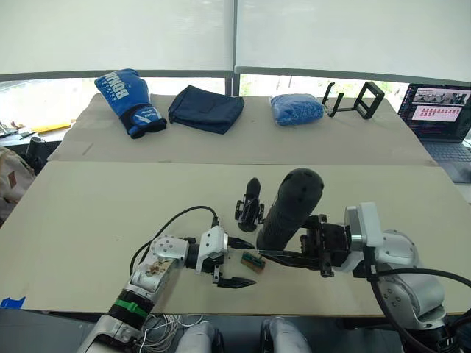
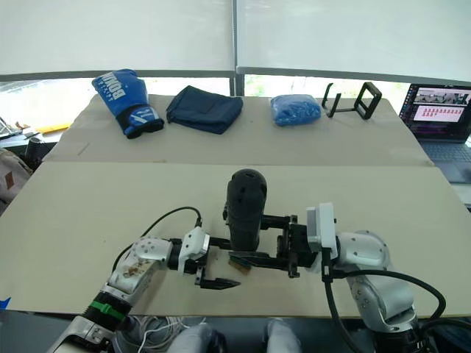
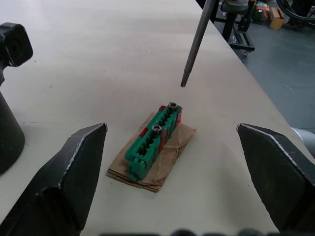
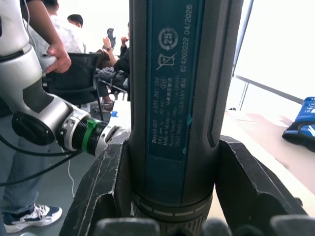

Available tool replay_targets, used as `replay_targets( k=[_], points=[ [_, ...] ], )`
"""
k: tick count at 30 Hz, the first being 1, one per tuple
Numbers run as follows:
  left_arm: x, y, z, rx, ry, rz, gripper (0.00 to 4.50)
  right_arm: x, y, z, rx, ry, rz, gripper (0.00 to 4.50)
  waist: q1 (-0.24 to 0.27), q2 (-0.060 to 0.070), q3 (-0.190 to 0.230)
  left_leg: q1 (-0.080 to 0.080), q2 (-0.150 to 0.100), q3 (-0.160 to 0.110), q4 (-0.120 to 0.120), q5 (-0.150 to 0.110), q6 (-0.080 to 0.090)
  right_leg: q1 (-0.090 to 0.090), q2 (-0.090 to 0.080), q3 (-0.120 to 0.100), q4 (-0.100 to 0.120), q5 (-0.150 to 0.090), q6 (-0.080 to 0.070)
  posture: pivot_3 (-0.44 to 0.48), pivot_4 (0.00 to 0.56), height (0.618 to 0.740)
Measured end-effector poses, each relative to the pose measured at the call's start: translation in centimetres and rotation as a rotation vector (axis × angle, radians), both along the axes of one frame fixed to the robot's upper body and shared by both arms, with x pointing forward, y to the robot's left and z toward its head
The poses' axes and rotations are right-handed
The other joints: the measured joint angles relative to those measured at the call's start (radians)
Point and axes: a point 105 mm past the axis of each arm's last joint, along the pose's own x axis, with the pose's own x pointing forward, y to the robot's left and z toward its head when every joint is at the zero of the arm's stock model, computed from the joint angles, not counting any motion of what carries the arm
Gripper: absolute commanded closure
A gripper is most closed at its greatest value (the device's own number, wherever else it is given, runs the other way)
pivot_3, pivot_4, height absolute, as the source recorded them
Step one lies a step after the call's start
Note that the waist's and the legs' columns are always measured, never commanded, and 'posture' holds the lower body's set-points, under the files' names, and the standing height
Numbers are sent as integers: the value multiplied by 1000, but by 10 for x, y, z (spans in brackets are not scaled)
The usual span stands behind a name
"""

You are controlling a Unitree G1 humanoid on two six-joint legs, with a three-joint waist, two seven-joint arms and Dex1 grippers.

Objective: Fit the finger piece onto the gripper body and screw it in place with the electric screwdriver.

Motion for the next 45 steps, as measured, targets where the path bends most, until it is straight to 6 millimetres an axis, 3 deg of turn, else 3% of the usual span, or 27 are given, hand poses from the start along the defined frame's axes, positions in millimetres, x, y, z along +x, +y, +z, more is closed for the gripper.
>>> replay_targets(
  k=[45],
  points=[
    [1,-1,-1,7,-8,-6,0,8,0,-12,-57,39,-21,2560,0,0,0,0,0,0,0,0,0,0,-1,0,0,0,0,0,150,740]
  ],
)
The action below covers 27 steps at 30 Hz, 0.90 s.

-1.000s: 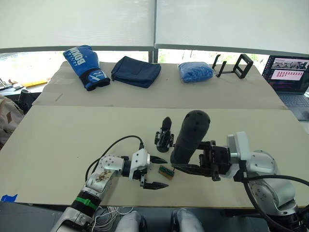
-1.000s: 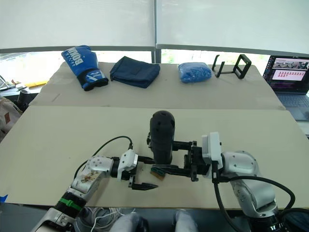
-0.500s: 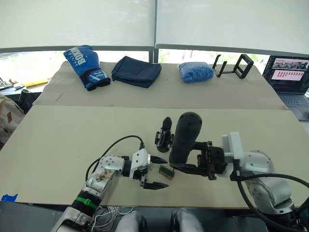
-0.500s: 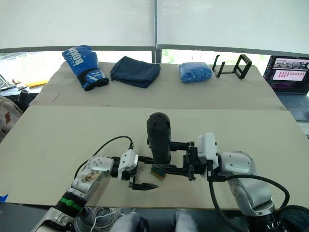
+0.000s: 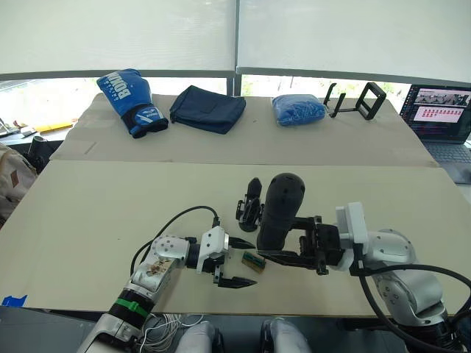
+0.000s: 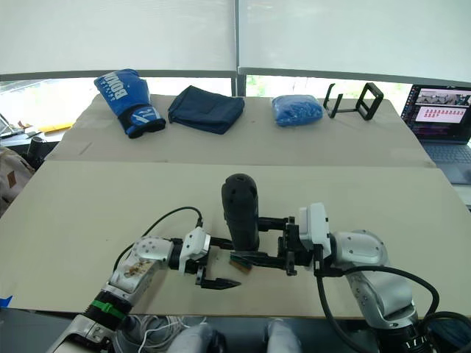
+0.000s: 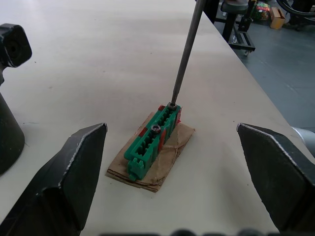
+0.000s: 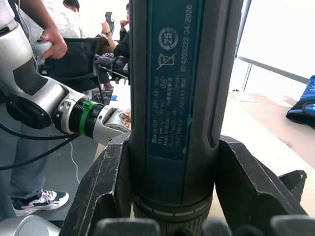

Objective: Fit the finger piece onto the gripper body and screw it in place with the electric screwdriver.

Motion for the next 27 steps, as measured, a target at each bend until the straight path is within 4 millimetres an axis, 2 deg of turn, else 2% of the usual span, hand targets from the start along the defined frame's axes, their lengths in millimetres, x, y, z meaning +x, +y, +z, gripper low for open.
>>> replay_targets(
  k=[27],
  points=[
    [0,0,0,-2,0,0,0,0,3,-4,-19,2,7,2560,0,0,0,0,0,0,0,0,0,0,0,0,0,0,0,0,150,740]
  ],
)
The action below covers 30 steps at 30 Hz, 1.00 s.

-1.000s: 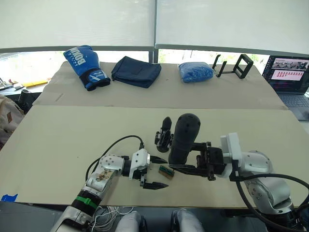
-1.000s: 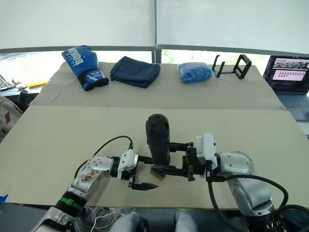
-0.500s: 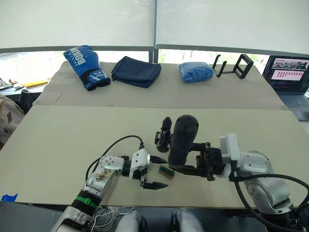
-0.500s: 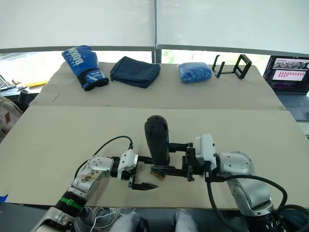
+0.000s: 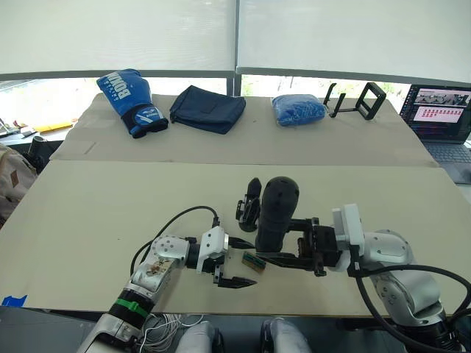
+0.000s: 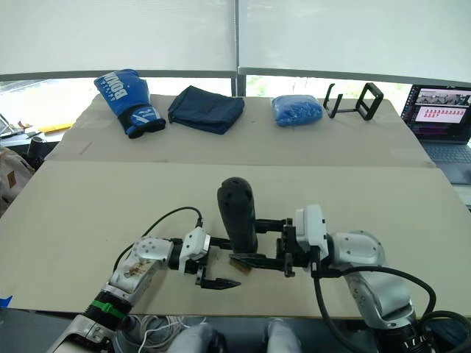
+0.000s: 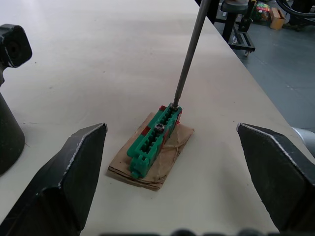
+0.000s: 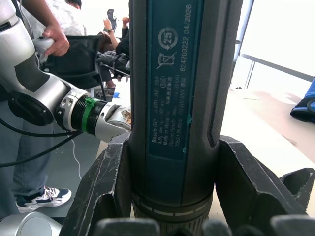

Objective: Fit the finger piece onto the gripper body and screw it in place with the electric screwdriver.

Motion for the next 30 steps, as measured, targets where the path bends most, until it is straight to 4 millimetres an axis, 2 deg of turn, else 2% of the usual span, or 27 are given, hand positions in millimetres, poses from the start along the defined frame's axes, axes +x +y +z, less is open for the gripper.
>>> replay_targets(
  k=[17,25,30],
  points=[
    [-1,3,1,-20,7,12,0,-1,2,4,-15,-49,27,2560,-1,0,0,0,0,0,0,0,0,0,0,0,0,0,0,0,150,740],
    [-1,23,3,-44,14,63,0,-2,-2,14,30,-26,42,2560,-2,0,0,0,1,0,-1,0,0,0,-1,0,0,0,0,0,150,740],
    [-10,39,15,-95,1,65,0,-2,-4,25,35,-14,58,2560,-3,0,0,-1,1,-1,-1,0,0,-1,-2,0,0,0,0,0,150,740]
  ],
)
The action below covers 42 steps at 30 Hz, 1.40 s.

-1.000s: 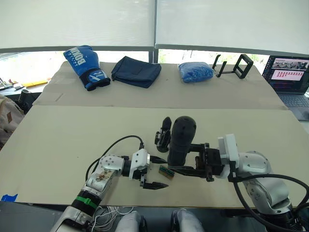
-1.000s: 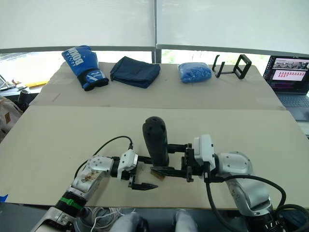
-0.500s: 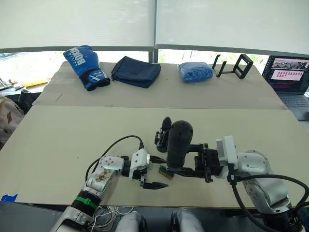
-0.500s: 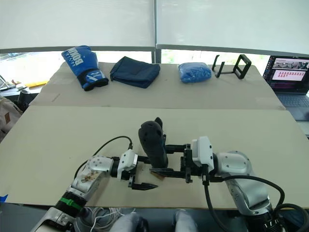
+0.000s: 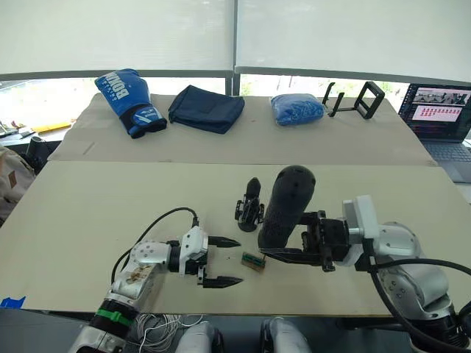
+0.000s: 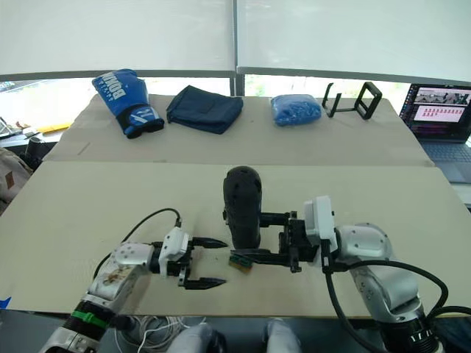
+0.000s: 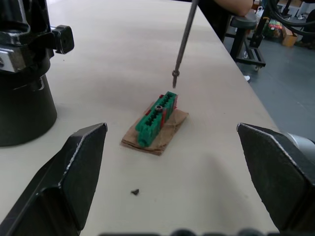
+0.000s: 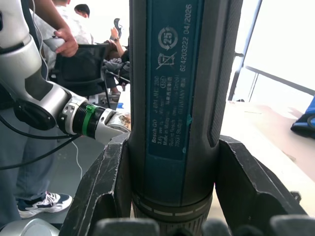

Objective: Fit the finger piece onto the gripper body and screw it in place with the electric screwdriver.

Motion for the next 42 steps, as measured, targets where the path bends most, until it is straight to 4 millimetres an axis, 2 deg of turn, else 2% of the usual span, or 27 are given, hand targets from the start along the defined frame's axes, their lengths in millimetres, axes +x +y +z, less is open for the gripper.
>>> replay_targets(
  k=[3,10,19,25,30,37,42],
  points=[
    [-3,12,13,-44,-10,14,0,2,-4,14,13,-15,1,2560,1,0,0,0,0,-1,0,0,0,0,-7,0,0,0,0,0,150,740],
    [0,33,44,-137,34,78,0,7,-6,34,33,-19,10,2560,2,0,0,-1,-1,-1,0,0,0,1,-5,-5,0,0,0,0,150,740],
    [28,48,83,-198,-37,172,0,31,-17,53,76,-8,-58,2560,2,0,0,-2,-1,-1,0,0,0,1,1,-4,-1,0,0,0,150,740],
    [44,51,88,-204,-7,196,0,47,-25,55,77,11,-84,2560,1,0,0,-2,-1,0,0,1,-2,0,3,-4,0,0,0,0,150,740],
    [53,48,102,-208,-30,186,0,60,-30,59,76,13,-111,2560,1,-1,0,-2,-1,1,0,1,-2,0,3,-4,-1,0,0,0,150,740],
    [57,37,101,-205,-1,168,0,74,-29,71,107,-3,-147,2560,-1,0,0,-2,-1,1,0,1,-2,0,4,-3,0,0,0,0,150,740],
    [60,28,96,-173,6,167,0,83,-20,85,181,15,-151,2560,-4,0,0,-2,-1,1,0,2,-3,0,4,-3,0,0,0,0,150,740]
  ],
)
